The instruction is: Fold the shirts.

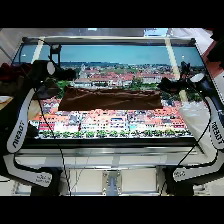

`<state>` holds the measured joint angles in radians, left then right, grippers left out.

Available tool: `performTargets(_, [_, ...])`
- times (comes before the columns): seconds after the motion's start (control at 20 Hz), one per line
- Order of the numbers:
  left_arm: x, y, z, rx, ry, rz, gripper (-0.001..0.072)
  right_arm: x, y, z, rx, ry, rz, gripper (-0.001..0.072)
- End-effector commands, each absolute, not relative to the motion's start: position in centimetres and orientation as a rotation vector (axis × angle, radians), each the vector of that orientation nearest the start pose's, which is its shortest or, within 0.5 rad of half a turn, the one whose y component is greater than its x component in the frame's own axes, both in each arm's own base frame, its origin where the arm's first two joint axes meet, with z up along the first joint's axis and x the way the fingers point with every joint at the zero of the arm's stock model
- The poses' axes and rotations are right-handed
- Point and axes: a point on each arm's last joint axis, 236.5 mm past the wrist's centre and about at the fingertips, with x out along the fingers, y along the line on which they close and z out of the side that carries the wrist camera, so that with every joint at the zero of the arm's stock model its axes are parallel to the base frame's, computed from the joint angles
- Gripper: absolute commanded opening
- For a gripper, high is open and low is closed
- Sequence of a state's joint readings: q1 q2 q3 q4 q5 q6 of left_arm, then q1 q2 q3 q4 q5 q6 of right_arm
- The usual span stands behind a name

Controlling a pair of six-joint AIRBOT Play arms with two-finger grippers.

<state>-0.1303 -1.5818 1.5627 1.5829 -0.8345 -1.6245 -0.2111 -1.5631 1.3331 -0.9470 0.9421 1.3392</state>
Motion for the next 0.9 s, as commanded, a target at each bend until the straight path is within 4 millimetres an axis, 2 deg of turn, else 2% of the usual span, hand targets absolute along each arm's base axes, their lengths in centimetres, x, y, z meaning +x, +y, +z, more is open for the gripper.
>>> performTargets(0.0, [54.9, -6.8, 12.5, 0.014, 0.716, -0.095, 0.0452, 49.5, -1.0, 3.1, 0.409, 0.99, 0.165, 0.0354])
performTargets(0.1, [54.6, -7.0, 13.2, 0.003, 0.709, -0.101, 0.0471, 49.5, -2.8, 2.1, 0.364, 1.0, 0.11, 0.0357])
performTargets(0.15, [54.5, -7.3, 13.0, -0.012, 0.716, -0.109, 0.0598, 49.4, -3.6, 1.3, 0.365, 1.018, 0.077, 0.0394])
performTargets(0.2, [54.5, -7.6, 13.0, -0.027, 0.718, -0.117, 0.068, 49.2, -4.1, 0.4, 0.392, 1.044, 0.054, 0.0415])
performTargets(0.3, [54.5, -8.4, 13.2, -0.067, 0.715, -0.138, 0.0684, 48.1, -4.8, -2.3, 0.447, 1.132, 0.045, 0.0433])
performTargets(0.35, [54.4, -8.7, 13.2, -0.082, 0.714, -0.145, 0.0684, 47.4, -4.8, -3.8, 0.482, 1.181, 0.051, 0.0478])
performTargets(0.5, [54.4, -8.9, 13.2, -0.092, 0.716, -0.15, 0.0684, 45.5, -4.0, -7.7, 0.578, 1.313, 0.115, 0.0491])
performTargets(0.6, [54.4, -9.1, 13.2, -0.104, 0.717, -0.157, 0.0684, 45.0, -3.2, -9.2, 0.597, 1.35, 0.157, 0.0562])
performTargets(0.85, [54.2, -9.7, 13.3, -0.135, 0.721, -0.173, 0.0684, 45.5, -3.1, -10.7, 0.599, 1.35, 0.161, 0.0565])
